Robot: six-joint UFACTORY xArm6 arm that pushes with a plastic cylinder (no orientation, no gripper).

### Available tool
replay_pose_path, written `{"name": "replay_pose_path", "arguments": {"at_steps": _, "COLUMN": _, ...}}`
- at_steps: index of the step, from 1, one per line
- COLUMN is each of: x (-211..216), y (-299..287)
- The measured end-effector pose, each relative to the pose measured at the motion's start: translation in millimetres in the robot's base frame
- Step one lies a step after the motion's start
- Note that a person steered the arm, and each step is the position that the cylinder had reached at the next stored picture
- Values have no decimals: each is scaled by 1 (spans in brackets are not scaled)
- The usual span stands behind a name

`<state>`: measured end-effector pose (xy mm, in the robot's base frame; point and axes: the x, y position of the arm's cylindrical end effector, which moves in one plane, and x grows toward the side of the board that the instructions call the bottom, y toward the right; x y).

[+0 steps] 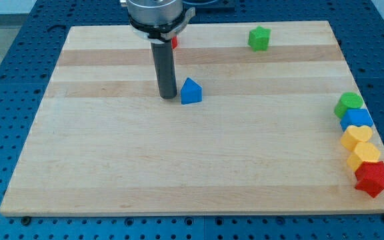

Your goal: Slide the blue triangle to the right

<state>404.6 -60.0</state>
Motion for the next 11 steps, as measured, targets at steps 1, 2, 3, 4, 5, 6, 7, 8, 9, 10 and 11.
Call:
{"name": "replay_pose_path", "arguments": {"at_steps": 1, "x": 0, "y": 0}}
{"name": "replay_pose_path", "arguments": {"at_steps": 2, "x": 0, "y": 20}}
{"name": "replay_pose_path", "arguments": {"at_steps": 3, "x": 0, "y": 21}}
{"name": "replay_pose_path", "arguments": {"at_steps": 4, "x": 0, "y": 27}}
{"name": "replay_pose_path", "arguments": {"at_steps": 5, "x": 0, "y": 29}}
{"name": "replay_pose_path", "arguments": {"at_steps": 6, "x": -3, "y": 35}}
{"name": "replay_pose_path", "arguments": {"at_steps": 7, "x": -5, "y": 37}}
{"name": "replay_pose_path", "arguments": {"at_steps": 8, "x": -5, "y": 37}}
{"name": "replay_pose_path", "arguments": {"at_steps": 9, "x": -12, "y": 41}}
{"name": "replay_pose_path", "arguments": {"at_steps": 10, "x": -12, "y": 61}}
{"name": "replay_pose_path", "arguments": {"at_steps": 11, "x": -12, "y": 63}}
